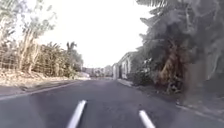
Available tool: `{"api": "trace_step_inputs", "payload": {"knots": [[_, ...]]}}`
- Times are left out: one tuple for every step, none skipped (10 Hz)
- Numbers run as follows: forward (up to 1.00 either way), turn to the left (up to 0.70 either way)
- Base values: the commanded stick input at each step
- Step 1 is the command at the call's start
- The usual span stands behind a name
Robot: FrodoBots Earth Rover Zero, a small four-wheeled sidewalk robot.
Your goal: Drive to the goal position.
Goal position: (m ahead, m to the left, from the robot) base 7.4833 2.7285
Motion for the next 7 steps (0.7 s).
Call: {"api": "trace_step_inputs", "payload": {"knots": [[0.85,-0.34],[0.85,-0.33],[0.85,-0.14],[0.85,0.00],[0.85,0.00],[0.85,0.00],[0.85,0.00]]}}
